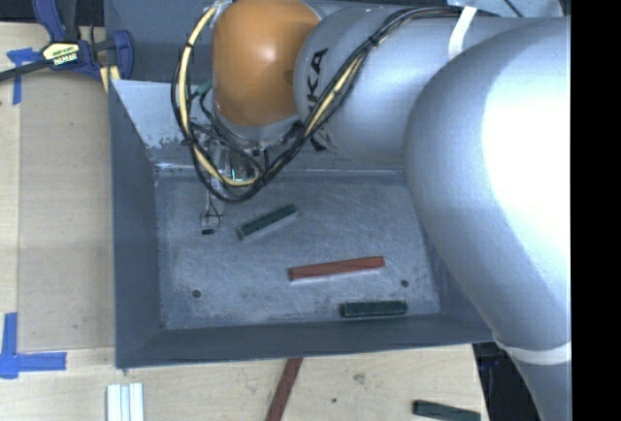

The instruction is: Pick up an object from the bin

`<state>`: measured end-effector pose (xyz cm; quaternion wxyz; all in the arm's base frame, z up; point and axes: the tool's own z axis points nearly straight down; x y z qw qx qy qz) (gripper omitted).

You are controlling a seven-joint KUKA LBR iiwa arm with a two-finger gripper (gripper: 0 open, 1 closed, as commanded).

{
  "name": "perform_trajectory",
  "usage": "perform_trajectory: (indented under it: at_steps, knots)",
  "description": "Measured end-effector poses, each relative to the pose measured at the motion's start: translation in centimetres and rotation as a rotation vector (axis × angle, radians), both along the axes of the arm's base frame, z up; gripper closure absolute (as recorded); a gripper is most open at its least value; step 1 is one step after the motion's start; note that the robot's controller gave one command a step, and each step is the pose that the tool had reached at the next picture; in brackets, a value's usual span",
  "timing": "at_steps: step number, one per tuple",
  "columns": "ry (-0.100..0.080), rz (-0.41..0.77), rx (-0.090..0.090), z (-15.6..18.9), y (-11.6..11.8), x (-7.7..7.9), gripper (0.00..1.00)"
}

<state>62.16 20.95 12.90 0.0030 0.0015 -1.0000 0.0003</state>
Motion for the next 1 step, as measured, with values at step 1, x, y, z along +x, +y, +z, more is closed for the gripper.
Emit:
perform_trajectory:
  at_steps: [1]
  knots:
    - [-0.008, -0.002, 0.002, 0.5, -0.05, 0.23, 0.0]
